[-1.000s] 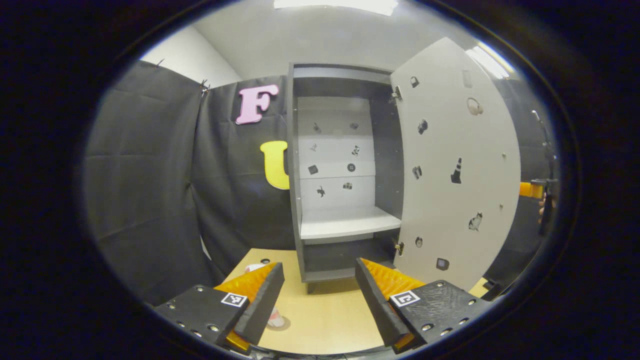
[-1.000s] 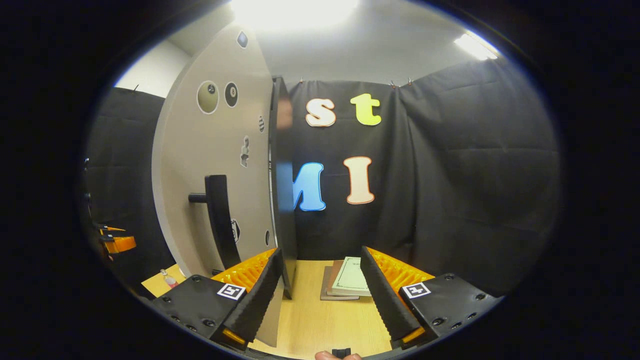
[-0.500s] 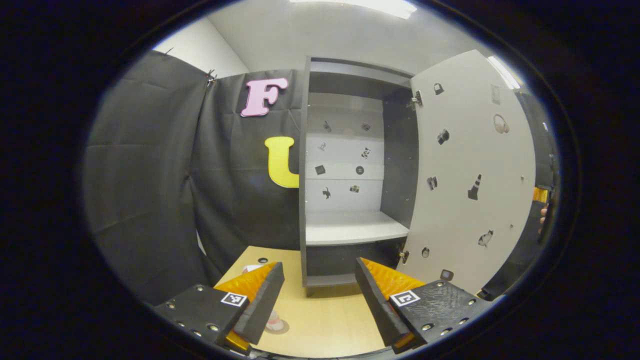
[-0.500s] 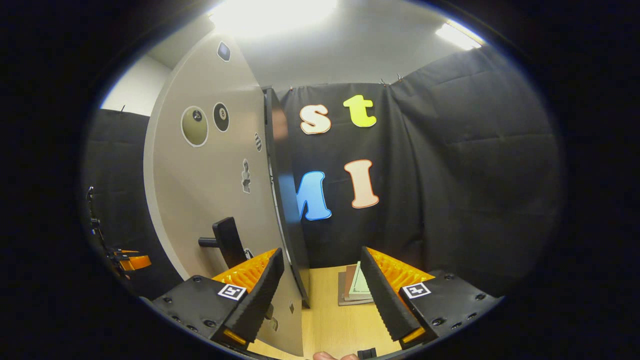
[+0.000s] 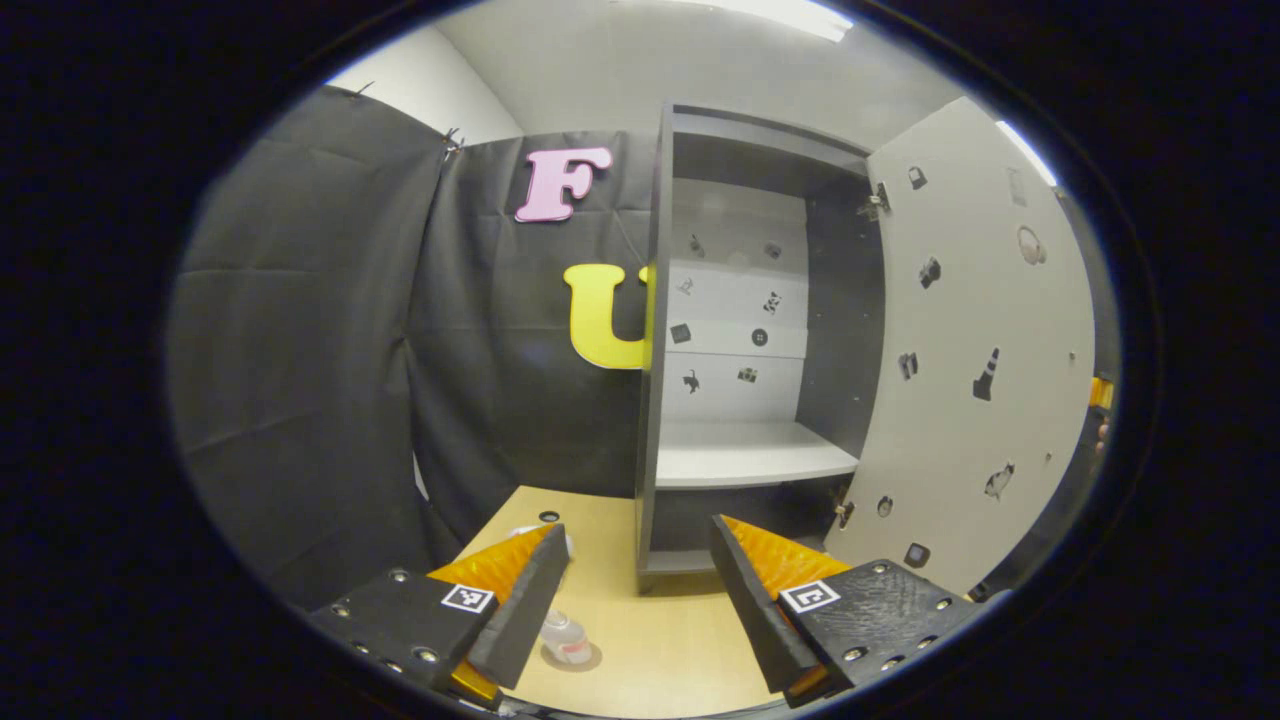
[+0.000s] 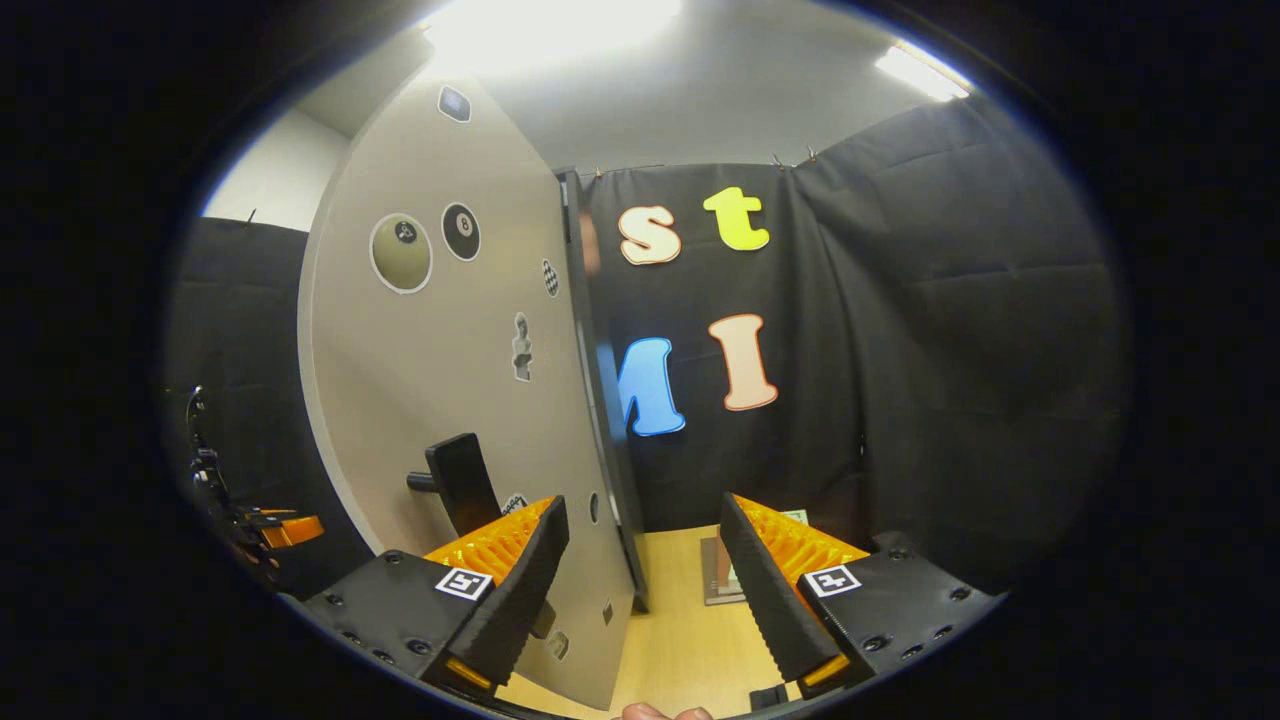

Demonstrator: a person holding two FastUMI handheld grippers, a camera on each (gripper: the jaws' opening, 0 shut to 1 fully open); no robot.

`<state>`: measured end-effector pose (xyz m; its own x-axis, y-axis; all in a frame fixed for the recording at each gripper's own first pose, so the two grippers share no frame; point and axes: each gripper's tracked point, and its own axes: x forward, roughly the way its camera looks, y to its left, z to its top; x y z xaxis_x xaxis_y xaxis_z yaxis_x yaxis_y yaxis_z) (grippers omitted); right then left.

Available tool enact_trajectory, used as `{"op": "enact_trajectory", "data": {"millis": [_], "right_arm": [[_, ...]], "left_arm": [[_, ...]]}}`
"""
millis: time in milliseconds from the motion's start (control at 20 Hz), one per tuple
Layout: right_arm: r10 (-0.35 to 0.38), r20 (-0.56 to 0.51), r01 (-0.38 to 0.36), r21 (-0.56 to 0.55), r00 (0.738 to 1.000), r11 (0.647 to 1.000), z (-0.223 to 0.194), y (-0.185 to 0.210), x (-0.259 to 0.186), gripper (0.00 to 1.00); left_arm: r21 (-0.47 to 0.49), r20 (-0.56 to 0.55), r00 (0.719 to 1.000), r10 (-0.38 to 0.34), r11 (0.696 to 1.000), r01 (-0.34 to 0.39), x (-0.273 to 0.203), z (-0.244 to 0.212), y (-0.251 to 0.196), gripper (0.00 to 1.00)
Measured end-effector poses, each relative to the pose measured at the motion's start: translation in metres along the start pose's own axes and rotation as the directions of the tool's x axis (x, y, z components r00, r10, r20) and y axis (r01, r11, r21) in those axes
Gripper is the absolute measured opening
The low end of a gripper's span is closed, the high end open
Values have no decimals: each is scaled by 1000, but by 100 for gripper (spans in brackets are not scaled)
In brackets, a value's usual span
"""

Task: Open the cabinet door with the right hand, grasp the bottle in the cabinet with the left hand and place it on the coaster, then close the cabinet door with the right hand.

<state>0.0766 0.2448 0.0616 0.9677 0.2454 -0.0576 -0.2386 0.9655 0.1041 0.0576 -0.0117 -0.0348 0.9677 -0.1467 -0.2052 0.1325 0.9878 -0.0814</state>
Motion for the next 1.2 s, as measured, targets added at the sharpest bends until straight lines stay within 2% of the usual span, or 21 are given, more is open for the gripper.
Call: {"op": "enact_trajectory", "data": {"millis": [150,500,800,900,1000,1200], "right_arm": [[72,-32,-70,59,997,996,-10,30,7,97],[90,-26,-90,-27,996,996,-13,84,25,97],[137,-69,-136,22,988,991,-33,140,52,97],[157,-85,-155,32,984,987,-40,164,66,97],[186,-98,-183,43,978,982,-45,189,80,98],[275,-123,-272,42,954,961,-48,241,92,98]], "left_arm": [[-13,20,1000,-7,1000,7,5,-1,13,87],[1,12,1000,13,1000,-13,13,-15,55,87],[-9,2,1000,-8,1000,8,23,-28,79,87],[-6,1,1000,0,1000,0,26,-31,91,87],[-51,-3,999,-32,998,32,30,-35,89,87],[-62,-10,998,-55,997,54,37,-41,96,87]]}}
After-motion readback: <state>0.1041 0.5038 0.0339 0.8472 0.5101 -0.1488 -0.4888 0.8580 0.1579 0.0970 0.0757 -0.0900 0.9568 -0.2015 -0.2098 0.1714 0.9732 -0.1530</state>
